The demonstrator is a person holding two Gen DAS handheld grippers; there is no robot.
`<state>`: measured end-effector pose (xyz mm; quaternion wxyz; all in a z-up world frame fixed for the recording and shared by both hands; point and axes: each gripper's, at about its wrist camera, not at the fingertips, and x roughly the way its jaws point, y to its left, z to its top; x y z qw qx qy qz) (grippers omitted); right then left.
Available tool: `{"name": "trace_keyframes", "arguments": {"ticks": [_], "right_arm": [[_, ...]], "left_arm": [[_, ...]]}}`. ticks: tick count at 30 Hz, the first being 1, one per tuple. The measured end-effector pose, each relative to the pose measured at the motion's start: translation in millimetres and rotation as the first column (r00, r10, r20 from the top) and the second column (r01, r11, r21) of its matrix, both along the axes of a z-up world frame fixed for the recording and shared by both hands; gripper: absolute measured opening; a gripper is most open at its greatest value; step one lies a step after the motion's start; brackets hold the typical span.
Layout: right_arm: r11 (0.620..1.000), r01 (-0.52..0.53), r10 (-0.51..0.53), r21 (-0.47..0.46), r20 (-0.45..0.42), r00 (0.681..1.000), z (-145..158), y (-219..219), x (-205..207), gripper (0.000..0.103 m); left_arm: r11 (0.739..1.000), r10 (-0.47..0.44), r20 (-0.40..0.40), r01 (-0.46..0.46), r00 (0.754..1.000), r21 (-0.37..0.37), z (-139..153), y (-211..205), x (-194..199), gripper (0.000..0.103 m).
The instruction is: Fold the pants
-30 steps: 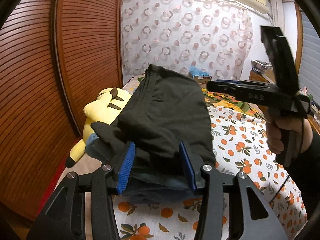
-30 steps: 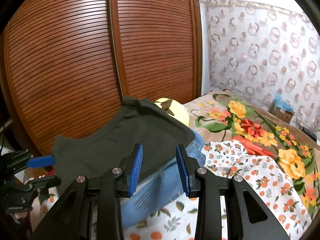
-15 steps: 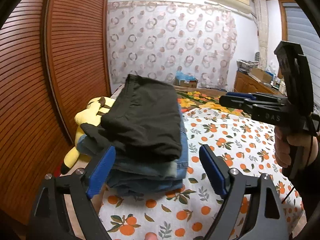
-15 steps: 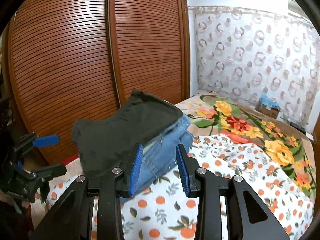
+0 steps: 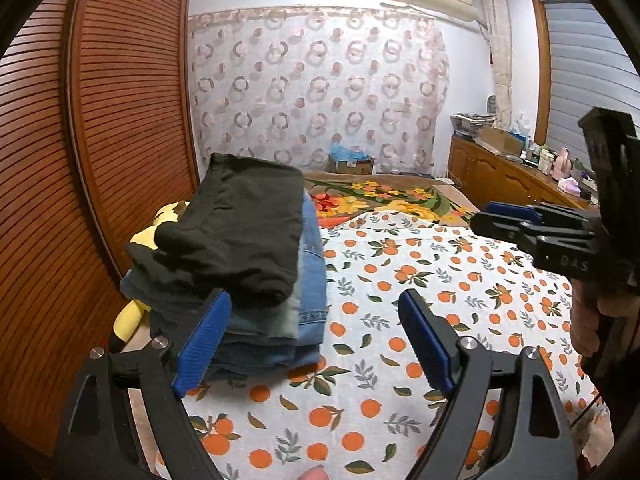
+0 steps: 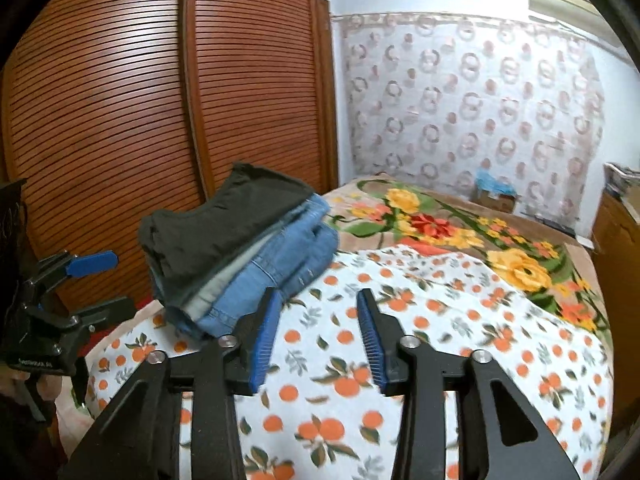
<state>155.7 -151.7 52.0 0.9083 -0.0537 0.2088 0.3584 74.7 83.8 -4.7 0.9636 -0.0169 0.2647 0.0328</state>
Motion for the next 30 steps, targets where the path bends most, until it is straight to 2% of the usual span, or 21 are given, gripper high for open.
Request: {"name": "trace_keyframes", "arguments": {"ticks": [8,12,15,21,25,30], "right_arm": [[0.994,0.112,-0.112,0.006,0.002,0.994,5,-20,-40,0.058],[0.99,0.142,-0.142,0.002,-0.002,0.99,5,-27,-58,0.064],[0.986,0.165,-0.165,0.003,-0.007,0.986,6,-30,-67,0.068],[0.977,0.214,-0.214,0.005,-0.025,0.977,7,-35,-74,0.07],[0.97,0.243,-0.243,0.003,-0.033,0.97,5,-40,-77,0.081],[0.957,0.291,-0.291,-0.001,-0.04,0.956,6,-43,-82,0.087]], "left_arm": [[1.0,-0.014,-0.006,0.014,1.0,-0.016,2,-19,1,0.086],[0.998,-0.051,-0.008,0.05,0.999,-0.045,-1,-31,2,0.086],[0.997,-0.073,-0.015,0.072,0.997,-0.032,-2,-44,4,0.086],[0.993,-0.116,-0.029,0.115,0.993,-0.024,-4,-68,10,0.086],[0.991,-0.136,-0.031,0.135,0.99,-0.02,-3,-82,12,0.086],[0.988,-0.151,-0.025,0.15,0.988,-0.021,2,-94,13,0.086]]}}
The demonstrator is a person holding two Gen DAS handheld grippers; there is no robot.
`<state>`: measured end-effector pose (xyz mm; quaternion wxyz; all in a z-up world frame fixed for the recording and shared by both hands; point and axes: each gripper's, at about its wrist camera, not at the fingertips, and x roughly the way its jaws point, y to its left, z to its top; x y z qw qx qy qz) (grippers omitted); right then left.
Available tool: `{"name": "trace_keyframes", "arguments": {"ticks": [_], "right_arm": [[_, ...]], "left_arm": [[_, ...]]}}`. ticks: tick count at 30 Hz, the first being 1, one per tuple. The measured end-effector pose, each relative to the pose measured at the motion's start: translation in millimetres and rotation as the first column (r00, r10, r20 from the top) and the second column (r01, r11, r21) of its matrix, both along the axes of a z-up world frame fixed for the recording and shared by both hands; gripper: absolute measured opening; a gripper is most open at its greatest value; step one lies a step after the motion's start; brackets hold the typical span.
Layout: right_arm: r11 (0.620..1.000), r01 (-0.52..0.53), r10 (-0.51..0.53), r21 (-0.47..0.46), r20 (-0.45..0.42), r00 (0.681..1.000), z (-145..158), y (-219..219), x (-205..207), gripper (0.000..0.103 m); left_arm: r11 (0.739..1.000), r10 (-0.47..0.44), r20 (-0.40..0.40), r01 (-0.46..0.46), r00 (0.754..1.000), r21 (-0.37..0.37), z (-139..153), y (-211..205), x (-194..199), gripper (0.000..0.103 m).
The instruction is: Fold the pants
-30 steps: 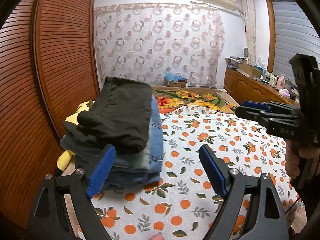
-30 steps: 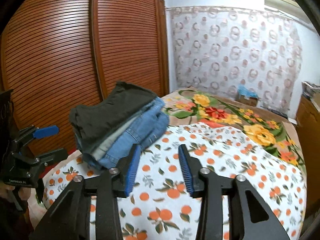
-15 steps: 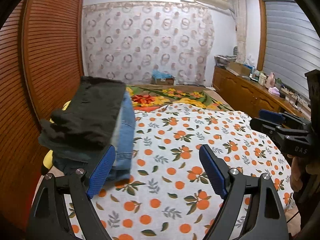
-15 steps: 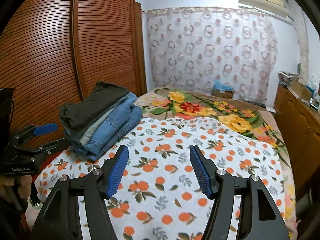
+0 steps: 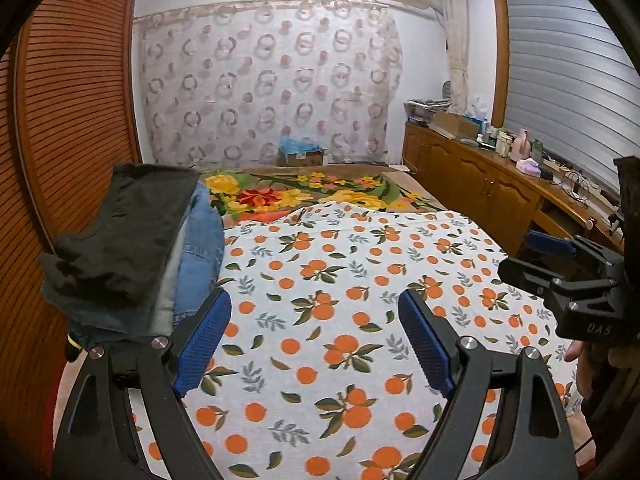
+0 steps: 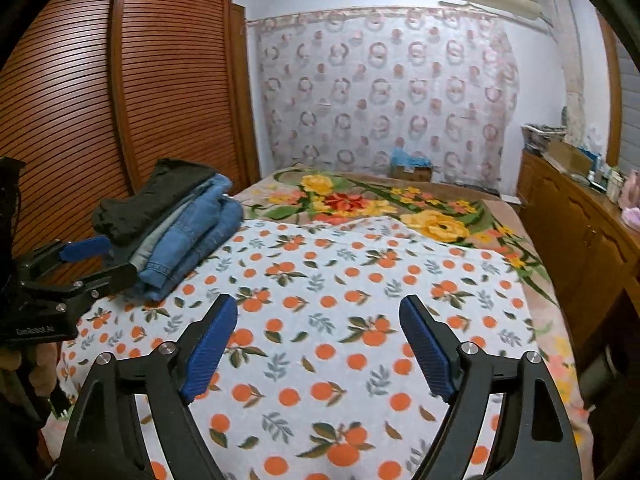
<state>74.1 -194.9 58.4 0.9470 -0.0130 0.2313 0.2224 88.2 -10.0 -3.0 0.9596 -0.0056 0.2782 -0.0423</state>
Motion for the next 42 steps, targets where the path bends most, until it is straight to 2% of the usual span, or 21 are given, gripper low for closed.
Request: {"name": "trace_keyframes", "arguments": {"ticks": [7,16,20,31,42], "right_arm": [[0.998,0.056,-0.056,0.004,0.008,0.998,5,-3,-9,0.089],[0.995,0.094,-0.095,0.024,0.069,0.993,21,-2,-32,0.09],[0.994,0.106,-0.109,0.037,0.098,0.989,26,-1,-43,0.09],[0.988,0.143,-0.152,0.066,0.17,0.974,20,-8,-68,0.09],[0.981,0.174,-0.187,0.081,0.189,0.964,19,-10,-73,0.091]], "left_arm": [[1.0,-0.007,0.031,0.007,0.999,-0.002,14,-9,-3,0.086],[1.0,-0.008,0.075,0.009,0.997,-0.014,36,-13,-15,0.086],[1.0,-0.009,0.1,0.009,0.995,0.007,45,-14,-24,0.086],[1.0,-0.016,0.164,0.012,0.986,0.028,69,-16,-40,0.086],[1.0,-0.002,0.185,-0.001,0.983,0.013,73,-13,-47,0.086]]}}
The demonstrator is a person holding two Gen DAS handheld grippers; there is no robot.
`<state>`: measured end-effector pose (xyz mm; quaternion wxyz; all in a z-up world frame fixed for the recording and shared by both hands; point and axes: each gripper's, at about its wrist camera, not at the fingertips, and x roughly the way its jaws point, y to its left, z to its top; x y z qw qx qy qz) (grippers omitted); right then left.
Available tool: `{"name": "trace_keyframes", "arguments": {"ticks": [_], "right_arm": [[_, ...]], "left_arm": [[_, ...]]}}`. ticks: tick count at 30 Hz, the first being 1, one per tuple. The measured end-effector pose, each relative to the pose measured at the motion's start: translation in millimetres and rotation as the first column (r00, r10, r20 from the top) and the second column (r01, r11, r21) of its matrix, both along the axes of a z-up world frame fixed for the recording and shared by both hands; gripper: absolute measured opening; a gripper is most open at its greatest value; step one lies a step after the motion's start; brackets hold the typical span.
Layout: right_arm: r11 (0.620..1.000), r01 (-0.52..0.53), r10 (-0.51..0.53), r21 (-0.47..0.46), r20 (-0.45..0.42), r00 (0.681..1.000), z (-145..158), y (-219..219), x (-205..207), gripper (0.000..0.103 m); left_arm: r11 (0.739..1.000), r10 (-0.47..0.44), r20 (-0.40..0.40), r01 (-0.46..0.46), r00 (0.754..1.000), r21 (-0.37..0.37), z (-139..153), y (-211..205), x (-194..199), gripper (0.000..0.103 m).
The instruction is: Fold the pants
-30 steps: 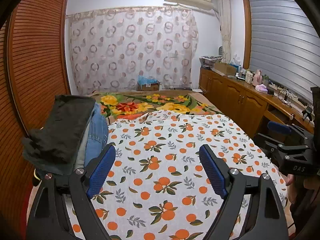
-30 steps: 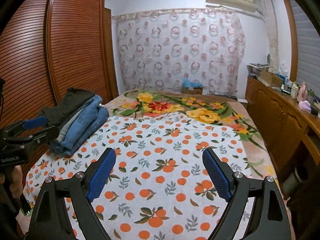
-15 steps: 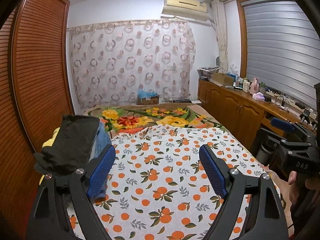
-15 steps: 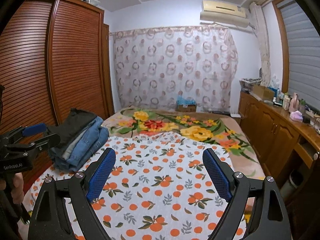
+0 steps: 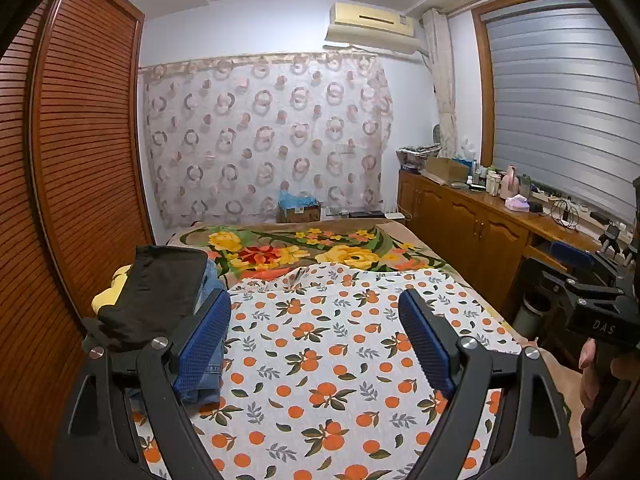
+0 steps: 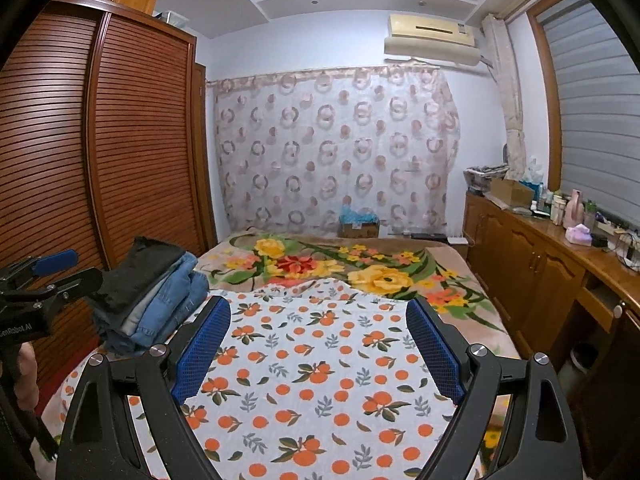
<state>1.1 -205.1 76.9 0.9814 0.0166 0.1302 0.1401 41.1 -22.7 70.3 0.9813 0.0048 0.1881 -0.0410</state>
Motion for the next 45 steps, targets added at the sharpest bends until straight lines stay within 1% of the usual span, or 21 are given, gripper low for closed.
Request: {"name": "trace_keyframes", "arguments": {"ticks": [45], "right_arm": [[1.0,-0.018,0.018,-0.001,-0.001,1.0,-3,2,3,0.091]], "left_arm": [[1.0,0.007,-0.007,-0.007,1.0,-0.003,-2,11,0,0.086]]}}
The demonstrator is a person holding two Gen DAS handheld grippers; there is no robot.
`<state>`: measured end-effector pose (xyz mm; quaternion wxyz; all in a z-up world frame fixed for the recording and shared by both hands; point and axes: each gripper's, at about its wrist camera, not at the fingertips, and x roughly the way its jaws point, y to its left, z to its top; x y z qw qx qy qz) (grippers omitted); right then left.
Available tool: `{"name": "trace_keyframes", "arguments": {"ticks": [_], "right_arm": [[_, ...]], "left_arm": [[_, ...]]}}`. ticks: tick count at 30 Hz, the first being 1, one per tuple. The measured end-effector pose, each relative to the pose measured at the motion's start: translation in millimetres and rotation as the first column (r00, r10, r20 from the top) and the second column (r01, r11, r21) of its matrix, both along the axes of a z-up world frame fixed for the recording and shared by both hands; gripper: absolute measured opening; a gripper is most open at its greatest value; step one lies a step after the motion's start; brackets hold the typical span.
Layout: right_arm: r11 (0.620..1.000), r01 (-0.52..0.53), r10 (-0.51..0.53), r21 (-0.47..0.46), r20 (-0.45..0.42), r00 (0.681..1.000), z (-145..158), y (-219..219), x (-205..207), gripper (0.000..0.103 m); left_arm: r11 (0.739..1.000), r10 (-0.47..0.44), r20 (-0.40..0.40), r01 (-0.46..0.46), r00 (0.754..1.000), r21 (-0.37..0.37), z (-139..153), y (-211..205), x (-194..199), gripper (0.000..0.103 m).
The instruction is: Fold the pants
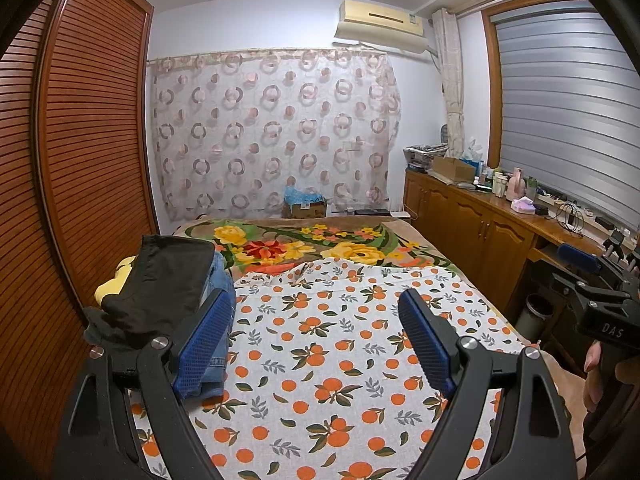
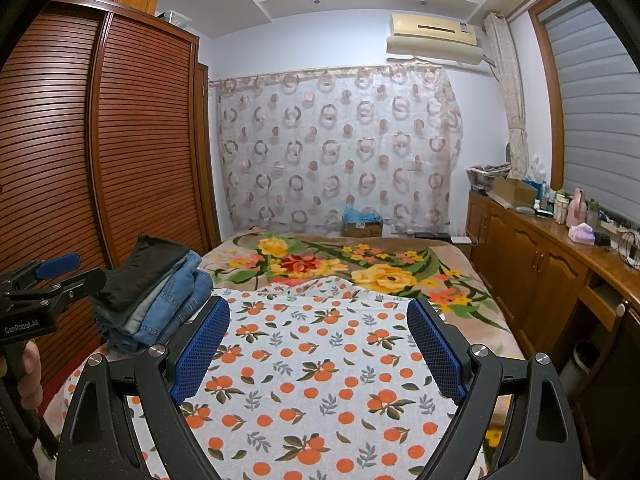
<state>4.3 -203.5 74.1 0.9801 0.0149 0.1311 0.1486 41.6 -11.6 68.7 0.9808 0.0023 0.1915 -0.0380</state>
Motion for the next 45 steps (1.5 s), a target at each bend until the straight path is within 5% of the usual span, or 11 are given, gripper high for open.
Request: {"name": "trace_keyframes", "arguments": {"ticks": [45], "right_arm": [[1.0,-0.005,0.005,0.004,-0.001,1.0,-2.6,-1.2,1.1,0.092]], "left_arm": [[1.0,0.001,-0.002,-0.001,1.0,-0.003,1.4,4.0,1.9,0.086]]}}
